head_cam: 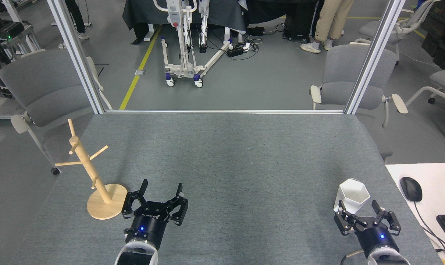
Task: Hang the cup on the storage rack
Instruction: 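Close the right gripper on the white cup's rim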
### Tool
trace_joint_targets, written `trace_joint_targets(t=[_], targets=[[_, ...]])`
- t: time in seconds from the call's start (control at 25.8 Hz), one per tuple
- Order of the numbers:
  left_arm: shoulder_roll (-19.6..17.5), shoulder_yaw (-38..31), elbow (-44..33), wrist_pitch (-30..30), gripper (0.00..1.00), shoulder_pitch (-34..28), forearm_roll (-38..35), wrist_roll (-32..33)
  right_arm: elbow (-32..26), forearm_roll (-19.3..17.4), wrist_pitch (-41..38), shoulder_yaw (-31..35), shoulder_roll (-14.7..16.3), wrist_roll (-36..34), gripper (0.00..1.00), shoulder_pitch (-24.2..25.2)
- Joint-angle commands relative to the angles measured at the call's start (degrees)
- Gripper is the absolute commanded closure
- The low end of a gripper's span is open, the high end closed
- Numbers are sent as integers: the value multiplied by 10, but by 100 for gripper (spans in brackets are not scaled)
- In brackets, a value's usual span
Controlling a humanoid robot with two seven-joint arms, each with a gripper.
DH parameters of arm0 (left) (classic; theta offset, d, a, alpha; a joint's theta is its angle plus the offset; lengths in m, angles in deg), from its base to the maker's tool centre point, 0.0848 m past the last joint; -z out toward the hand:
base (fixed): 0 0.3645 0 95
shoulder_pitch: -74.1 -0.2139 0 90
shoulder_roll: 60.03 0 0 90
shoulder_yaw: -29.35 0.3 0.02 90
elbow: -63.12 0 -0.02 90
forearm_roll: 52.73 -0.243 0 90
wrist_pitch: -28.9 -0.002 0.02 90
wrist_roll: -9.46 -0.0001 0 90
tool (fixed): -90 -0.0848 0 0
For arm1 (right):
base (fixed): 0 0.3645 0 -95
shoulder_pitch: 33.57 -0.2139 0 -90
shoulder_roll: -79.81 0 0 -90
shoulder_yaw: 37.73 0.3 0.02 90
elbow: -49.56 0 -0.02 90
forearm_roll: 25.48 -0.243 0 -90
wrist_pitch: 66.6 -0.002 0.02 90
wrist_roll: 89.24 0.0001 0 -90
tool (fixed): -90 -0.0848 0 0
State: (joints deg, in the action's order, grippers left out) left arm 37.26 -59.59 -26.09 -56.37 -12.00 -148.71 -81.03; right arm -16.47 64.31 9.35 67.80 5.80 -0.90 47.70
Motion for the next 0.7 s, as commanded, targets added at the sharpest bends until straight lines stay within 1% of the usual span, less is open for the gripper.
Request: trace_joint_targets(t=[0.0,0.39,0.66], targets=[[0,0,0,-1,1,1,0,0,4,-1,2,0,0,-1,0,-6],[-1,0,0,-1,1,0,0,0,19,-1,3,0,0,-1,0,-11],[-1,0,3,-1,1,0,0,0,34,-1,4,0,2,-1,0,-26]])
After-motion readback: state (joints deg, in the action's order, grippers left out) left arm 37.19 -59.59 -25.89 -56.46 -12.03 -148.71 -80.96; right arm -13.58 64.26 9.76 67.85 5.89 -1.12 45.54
